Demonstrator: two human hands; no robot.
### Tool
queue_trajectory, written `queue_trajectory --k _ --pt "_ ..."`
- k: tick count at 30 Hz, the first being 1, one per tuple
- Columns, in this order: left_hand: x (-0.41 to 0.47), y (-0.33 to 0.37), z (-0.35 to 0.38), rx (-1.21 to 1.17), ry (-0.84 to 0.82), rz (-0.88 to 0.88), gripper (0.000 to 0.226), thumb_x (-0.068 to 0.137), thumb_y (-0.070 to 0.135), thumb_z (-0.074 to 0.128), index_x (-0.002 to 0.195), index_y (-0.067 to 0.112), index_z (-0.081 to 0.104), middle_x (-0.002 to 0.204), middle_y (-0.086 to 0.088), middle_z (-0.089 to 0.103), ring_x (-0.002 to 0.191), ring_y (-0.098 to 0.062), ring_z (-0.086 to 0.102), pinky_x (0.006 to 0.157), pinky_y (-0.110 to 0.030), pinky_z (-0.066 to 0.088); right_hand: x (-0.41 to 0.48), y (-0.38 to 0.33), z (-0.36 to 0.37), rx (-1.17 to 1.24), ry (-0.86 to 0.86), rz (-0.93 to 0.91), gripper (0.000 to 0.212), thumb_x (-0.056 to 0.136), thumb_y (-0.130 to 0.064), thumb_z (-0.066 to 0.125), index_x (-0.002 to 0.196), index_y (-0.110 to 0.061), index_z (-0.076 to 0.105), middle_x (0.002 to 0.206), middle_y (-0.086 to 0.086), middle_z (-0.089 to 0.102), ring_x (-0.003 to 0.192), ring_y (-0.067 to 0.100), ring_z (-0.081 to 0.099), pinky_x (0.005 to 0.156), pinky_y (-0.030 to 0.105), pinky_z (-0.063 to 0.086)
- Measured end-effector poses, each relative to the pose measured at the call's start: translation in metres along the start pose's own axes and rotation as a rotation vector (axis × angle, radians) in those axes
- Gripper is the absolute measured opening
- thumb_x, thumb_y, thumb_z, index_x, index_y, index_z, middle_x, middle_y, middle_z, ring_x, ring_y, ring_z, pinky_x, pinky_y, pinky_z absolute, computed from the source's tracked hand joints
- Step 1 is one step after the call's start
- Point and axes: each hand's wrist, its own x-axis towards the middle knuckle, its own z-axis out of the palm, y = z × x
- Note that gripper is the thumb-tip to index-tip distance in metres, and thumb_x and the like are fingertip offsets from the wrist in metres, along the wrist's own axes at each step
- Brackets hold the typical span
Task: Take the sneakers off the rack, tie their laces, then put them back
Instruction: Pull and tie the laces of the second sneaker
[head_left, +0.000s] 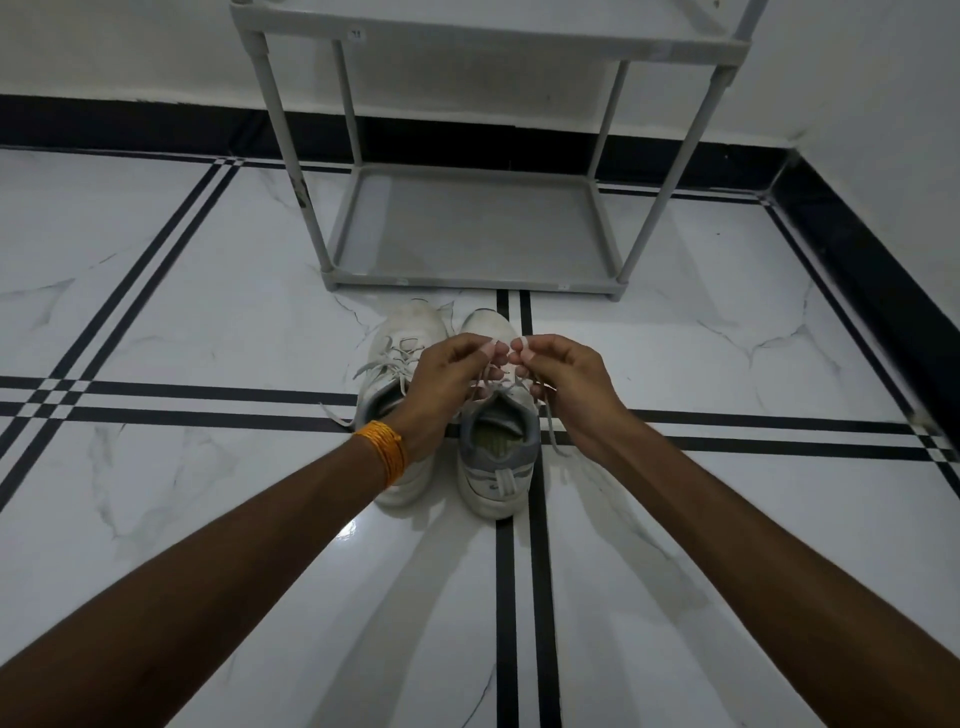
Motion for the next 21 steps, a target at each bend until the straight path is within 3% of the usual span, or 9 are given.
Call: queue_trajectory --k 5,11,14,16,18,21 --pt "0.004 -0.011 -0.001 0.100 0.069 0.079 0.022 0.096 0.015 0.057 0.113 0.007 0.068 0.106 -0.009 0.071 0.083 -0.011 0.067 0.060 -0.014 0.052 0.004 0.005 0.002 -0.059 -0.007 0.022 0.023 0.095 -0.007 0.055 0.112 -0.007 0.070 0.096 0.008 0.073 0.074 0.010 0.064 0.063 0.021 0.051" --pt "0.006 -0.013 -0.002 0.090 0.036 0.087 0.021 0.089 0.010 0.066 0.109 0.004 0.071 0.101 -0.011 0.073 0.083 -0.013 0.070 0.065 -0.015 0.053 0.003 0.004 0.003 -0.122 0.044 -0.012 0.020 0.091 -0.001 0.060 0.107 -0.002 0.072 0.074 -0.001 0.068 0.054 0.000 0.059 0.055 0.015 0.049" --pt "0.006 -0.010 -0.004 0.066 0.008 0.077 0.016 0.084 0.009 0.072 0.099 0.006 0.073 0.095 -0.011 0.075 0.085 -0.017 0.072 0.065 -0.018 0.055 0.002 -0.001 0.004 -0.100 0.070 0.029 0.015 0.086 -0.005 0.070 0.100 -0.003 0.068 0.072 0.006 0.069 0.052 0.004 0.060 0.051 0.017 0.049" --pt "0.007 -0.009 -0.007 0.085 -0.002 0.062 0.020 0.081 0.012 0.076 0.099 0.006 0.072 0.095 -0.011 0.075 0.087 -0.021 0.073 0.066 -0.022 0.057 0.002 -0.002 0.003 -0.046 0.105 0.103 0.024 0.082 -0.009 0.075 0.097 -0.010 0.057 0.073 0.009 0.068 0.049 0.005 0.059 0.050 0.020 0.048" --pt "0.007 -0.008 -0.008 0.121 -0.033 0.063 0.026 0.080 0.012 0.077 0.102 0.001 0.066 0.093 -0.012 0.075 0.086 -0.023 0.074 0.064 -0.023 0.058 0.003 0.000 0.003 -0.027 0.123 0.144 0.031 0.080 -0.009 0.077 0.096 -0.013 0.050 0.076 0.012 0.067 0.050 0.007 0.060 0.050 0.021 0.049" --pt "0.007 -0.007 -0.007 0.102 -0.093 0.068 0.037 0.081 0.007 0.075 0.099 0.007 0.043 0.088 -0.018 0.075 0.078 -0.025 0.074 0.059 -0.025 0.057 0.006 0.004 0.005 -0.091 0.119 0.142 0.022 0.082 -0.003 0.072 0.090 -0.011 0.053 0.078 0.012 0.065 0.052 0.011 0.062 0.046 0.018 0.049"
